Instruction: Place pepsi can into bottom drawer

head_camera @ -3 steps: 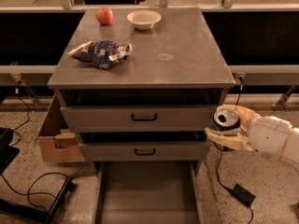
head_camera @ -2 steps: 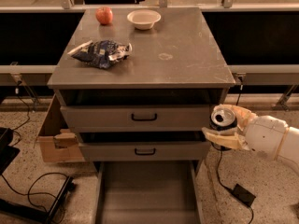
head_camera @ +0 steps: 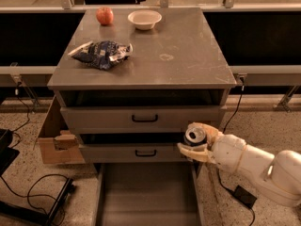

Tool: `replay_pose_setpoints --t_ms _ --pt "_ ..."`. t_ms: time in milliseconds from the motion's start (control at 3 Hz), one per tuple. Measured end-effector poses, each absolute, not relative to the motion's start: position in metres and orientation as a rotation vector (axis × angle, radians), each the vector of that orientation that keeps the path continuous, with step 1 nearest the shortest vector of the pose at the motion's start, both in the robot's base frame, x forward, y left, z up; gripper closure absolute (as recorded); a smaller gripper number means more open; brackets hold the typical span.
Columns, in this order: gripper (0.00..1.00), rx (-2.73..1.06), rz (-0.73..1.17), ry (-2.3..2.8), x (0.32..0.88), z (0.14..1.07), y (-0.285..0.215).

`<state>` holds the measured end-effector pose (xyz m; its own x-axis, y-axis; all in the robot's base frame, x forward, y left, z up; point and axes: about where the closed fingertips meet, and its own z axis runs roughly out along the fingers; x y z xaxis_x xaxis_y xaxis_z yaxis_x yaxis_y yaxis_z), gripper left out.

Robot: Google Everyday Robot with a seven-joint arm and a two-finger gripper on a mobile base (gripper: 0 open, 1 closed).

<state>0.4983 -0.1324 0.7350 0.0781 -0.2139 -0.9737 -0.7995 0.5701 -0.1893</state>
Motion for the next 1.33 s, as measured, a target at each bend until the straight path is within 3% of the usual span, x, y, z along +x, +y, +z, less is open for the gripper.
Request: replay_pose_setpoints --t_ms 667,1333 --pt "1.0 -0.938 0.619 1.42 0.529 0.617 -0.082" --pt "1.0 -0.908 0.668 1.436 0.524 0.586 -0.06"
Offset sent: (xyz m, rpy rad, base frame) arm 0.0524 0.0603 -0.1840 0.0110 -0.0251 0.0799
